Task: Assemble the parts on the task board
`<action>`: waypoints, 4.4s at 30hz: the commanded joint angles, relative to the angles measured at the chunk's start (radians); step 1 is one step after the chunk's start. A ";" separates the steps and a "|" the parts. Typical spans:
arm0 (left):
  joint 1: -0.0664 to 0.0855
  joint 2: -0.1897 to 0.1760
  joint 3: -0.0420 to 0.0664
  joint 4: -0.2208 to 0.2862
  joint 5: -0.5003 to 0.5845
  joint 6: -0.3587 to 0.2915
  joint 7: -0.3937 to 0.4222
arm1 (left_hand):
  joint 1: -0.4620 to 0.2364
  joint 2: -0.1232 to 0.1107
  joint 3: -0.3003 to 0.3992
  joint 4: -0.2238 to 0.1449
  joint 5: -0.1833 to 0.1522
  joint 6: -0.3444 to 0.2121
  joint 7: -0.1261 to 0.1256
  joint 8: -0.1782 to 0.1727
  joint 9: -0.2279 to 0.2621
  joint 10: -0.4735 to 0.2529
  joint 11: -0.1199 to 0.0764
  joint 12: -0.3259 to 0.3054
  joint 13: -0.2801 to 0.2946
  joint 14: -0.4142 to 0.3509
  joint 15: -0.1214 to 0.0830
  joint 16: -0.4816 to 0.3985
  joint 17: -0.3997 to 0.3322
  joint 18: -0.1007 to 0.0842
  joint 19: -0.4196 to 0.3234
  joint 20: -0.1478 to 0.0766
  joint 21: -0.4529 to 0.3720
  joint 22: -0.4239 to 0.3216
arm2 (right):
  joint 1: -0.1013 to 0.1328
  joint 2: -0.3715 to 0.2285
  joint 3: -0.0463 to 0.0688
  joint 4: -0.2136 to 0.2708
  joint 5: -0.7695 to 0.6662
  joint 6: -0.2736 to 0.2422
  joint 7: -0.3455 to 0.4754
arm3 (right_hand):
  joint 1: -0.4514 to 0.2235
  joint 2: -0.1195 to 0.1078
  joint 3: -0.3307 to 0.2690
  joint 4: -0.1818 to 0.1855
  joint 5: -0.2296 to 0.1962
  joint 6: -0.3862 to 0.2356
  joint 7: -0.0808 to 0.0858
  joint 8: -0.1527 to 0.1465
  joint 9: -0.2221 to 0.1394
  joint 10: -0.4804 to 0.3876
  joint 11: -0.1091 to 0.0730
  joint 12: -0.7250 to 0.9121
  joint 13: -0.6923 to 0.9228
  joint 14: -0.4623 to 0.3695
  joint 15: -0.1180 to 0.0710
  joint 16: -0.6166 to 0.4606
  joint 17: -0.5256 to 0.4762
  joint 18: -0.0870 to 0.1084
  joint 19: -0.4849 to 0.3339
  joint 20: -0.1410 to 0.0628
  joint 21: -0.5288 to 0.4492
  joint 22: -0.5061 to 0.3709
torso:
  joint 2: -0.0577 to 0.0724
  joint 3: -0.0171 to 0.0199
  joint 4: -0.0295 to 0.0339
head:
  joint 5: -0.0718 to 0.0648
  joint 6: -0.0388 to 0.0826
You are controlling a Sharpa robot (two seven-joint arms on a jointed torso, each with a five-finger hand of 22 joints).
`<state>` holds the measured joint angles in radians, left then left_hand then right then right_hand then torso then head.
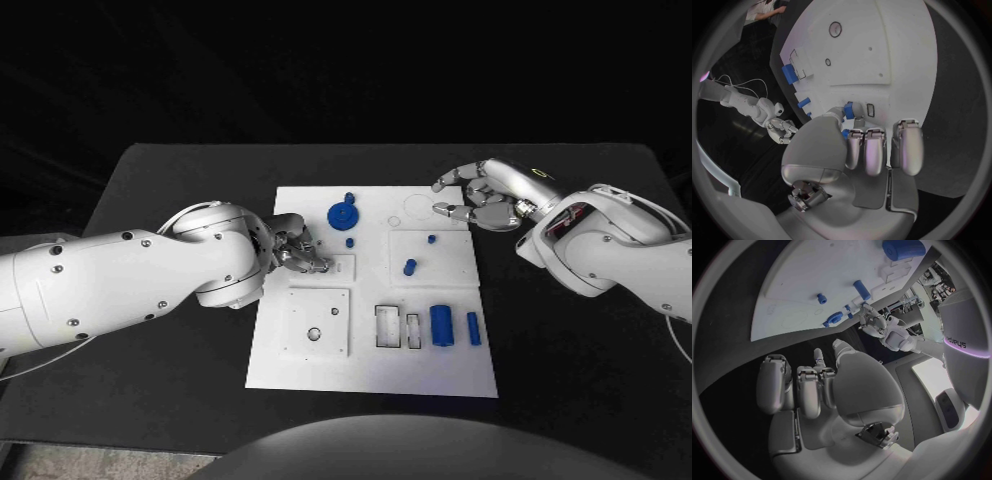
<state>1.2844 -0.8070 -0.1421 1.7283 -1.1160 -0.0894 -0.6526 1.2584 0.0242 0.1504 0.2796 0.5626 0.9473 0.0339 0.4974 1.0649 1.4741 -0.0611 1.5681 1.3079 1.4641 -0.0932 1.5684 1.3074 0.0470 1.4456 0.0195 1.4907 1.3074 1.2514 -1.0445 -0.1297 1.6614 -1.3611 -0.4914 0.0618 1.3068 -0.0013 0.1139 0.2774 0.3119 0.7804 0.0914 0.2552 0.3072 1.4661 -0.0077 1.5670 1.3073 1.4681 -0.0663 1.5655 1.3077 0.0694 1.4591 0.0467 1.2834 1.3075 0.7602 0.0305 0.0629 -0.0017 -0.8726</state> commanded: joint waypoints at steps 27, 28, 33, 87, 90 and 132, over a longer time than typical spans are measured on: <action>-0.007 0.000 -0.004 -0.018 0.021 0.012 0.004 | -0.324 0.033 -0.127 0.012 -0.442 0.100 -0.013 -0.105 0.017 0.097 0.021 0.003 0.263 0.107 0.013 0.002 0.263 -0.004 -0.015 0.015 -0.024 0.138 | -0.008 0.003 0.000 -0.006 -0.004 0.025 -0.016 | 0.042 -0.002 0.028 -0.013 0.064 0.011 0.004 -0.013 -0.017 0.105 0.010 0.004 0.263 0.100 0.007 -0.002 0.258 -0.006 -0.004 0.004 -0.009 0.180 | 0.000 -0.0003 -0.0009 | 0.002 0.000; -0.007 0.000 -0.004 -0.019 0.020 0.011 0.004 | -0.326 0.036 -0.131 0.012 -0.443 0.101 -0.013 -0.102 0.023 0.097 0.020 0.003 0.263 0.107 0.013 0.002 0.263 -0.004 -0.015 0.014 -0.024 0.139 | -0.008 0.003 0.000 -0.006 -0.003 0.026 -0.017 | 0.042 -0.002 0.028 -0.013 0.064 0.011 0.004 -0.013 -0.017 0.105 0.010 0.004 0.263 0.100 0.007 -0.002 0.258 -0.006 -0.004 0.004 -0.009 0.180 | 0.000 -0.0003 -0.0010 | 0.002 0.000; -0.007 0.000 -0.004 -0.022 0.015 0.005 0.006 | -0.332 0.049 -0.152 0.011 -0.443 0.103 -0.018 -0.077 0.073 0.097 0.016 0.003 0.263 0.107 0.009 0.002 0.263 -0.004 -0.013 0.012 -0.025 0.142 | -0.009 0.003 0.000 -0.007 -0.003 0.027 -0.017 | 0.043 -0.002 0.029 -0.013 0.066 0.011 0.004 -0.013 -0.018 0.105 0.010 0.004 0.263 0.100 0.007 -0.002 0.258 -0.006 -0.004 0.004 -0.010 0.180 | 0.001 -0.0005 -0.0006 | 0.001 0.000; 0.152 -0.106 0.028 0.024 -0.053 0.038 0.005 | -0.154 0.070 -0.200 -0.008 -0.280 0.067 -0.020 -0.111 0.175 0.097 0.013 0.003 0.263 0.107 0.006 0.002 0.263 -0.006 -0.002 0.008 -0.028 0.159 | 0.002 0.000 0.001 0.026 -0.003 -0.071 0.017 | 0.036 -0.005 0.031 -0.004 0.070 0.017 0.006 -0.013 -0.023 0.105 0.011 0.004 0.263 0.102 0.008 0.002 0.261 -0.007 -0.002 0.005 -0.003 0.181 | 0.010 -0.0006 -0.0032 | 0.007 0.000; 0.156 -0.095 0.028 -0.010 -0.062 0.056 0.002 | -0.148 0.069 -0.200 -0.008 -0.280 0.064 -0.019 -0.114 0.176 0.097 0.014 0.003 0.263 0.107 0.006 0.002 0.263 -0.005 -0.004 0.008 -0.029 0.158 | 0.002 0.000 0.001 0.026 -0.002 -0.065 0.016 | 0.036 -0.005 0.032 -0.004 0.070 0.018 0.006 -0.013 -0.023 0.105 0.011 0.004 0.263 0.102 0.008 0.002 0.261 -0.007 -0.001 0.005 -0.003 0.182 | 0.013 -0.0029 -0.0022 | 0.007 0.000; 0.088 0.018 0.022 -0.183 -0.025 0.062 0.029 | -0.187 0.076 -0.267 0.008 -0.370 0.029 -0.001 -0.147 0.199 0.097 0.030 0.003 0.263 0.107 0.020 0.002 0.263 -0.002 -0.015 0.020 -0.045 0.155 | -0.001 0.003 0.000 0.016 0.002 -0.039 0.017 | 0.043 -0.004 0.038 -0.007 0.080 0.021 0.005 -0.012 -0.025 0.105 0.010 0.004 0.263 0.102 0.008 0.003 0.262 -0.007 -0.001 0.005 -0.002 0.182 | 0.015 -0.0054 -0.0037 | 0.024 0.000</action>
<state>1.3731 -0.7921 -0.1200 1.5461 -1.1476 -0.0425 -0.6340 1.0733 0.0973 -0.1113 0.2904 0.1889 0.9857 0.0337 0.3553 1.2632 1.4646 -0.0370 1.5681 1.3077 1.4655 -0.0799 1.5684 1.3073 0.0470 1.4312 0.0340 1.4502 1.3078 1.2510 -1.0420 -0.1294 1.6770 -1.3586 -0.5429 0.0744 1.3413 -0.0043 0.1483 0.2707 0.3856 0.7942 0.0991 0.2475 0.2837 1.4658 -0.0006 1.5670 1.3074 1.4681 -0.0663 1.5654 1.3075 0.0694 1.4591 0.0467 1.2797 1.3077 0.7749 0.0252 0.0598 0.0218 -0.8726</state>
